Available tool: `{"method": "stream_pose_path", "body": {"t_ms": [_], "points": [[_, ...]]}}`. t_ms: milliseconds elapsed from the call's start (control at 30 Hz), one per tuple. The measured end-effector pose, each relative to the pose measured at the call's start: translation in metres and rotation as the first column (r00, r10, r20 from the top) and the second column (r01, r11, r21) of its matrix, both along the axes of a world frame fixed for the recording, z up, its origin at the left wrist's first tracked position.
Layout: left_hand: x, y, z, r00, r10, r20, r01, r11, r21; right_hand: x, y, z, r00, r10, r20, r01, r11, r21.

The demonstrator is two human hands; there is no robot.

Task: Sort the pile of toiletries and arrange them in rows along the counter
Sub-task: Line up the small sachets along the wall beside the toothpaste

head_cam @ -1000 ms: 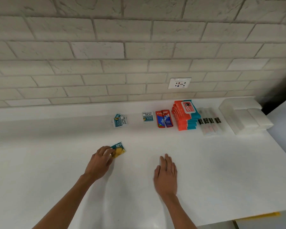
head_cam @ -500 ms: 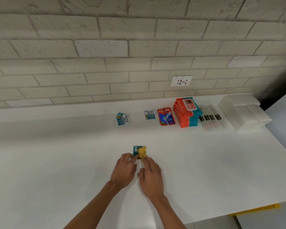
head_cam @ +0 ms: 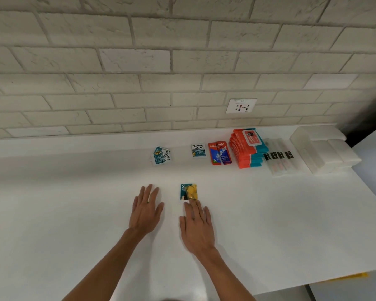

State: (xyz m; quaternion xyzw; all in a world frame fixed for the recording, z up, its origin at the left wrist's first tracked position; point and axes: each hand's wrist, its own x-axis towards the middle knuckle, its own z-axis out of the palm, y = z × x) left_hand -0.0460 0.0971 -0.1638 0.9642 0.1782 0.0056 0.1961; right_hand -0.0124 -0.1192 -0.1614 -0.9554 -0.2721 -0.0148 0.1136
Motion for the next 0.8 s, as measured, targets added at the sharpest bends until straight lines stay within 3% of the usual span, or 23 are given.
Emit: {"method": "stream_pose_path", "body": {"t_ms": [300, 567, 800], "points": [[-0.009, -0.001, -0.007, 0.999, 0.017, -0.03, -0.013, 0.988, 0.154, 0.072, 0.037, 0.011, 0.993, 0.065, -0.102, -0.075, 0.993, -0.096], [-0.009, 0.0, -0.002, 0.999, 0.011, -0.053, -0.004, 0.99, 0.14, 0.128, 0.067, 0.027, 0.98, 0.149, -0.133, -0.172, 0.967, -0.186], [-0.009, 0.0, -0.001, 0.998, 0.006, -0.057, 0.001, 0.992, 0.124, 0.158, 0.087, 0.038, 0.982, 0.123, -0.142, -0.156, 0.956, -0.25]]}}
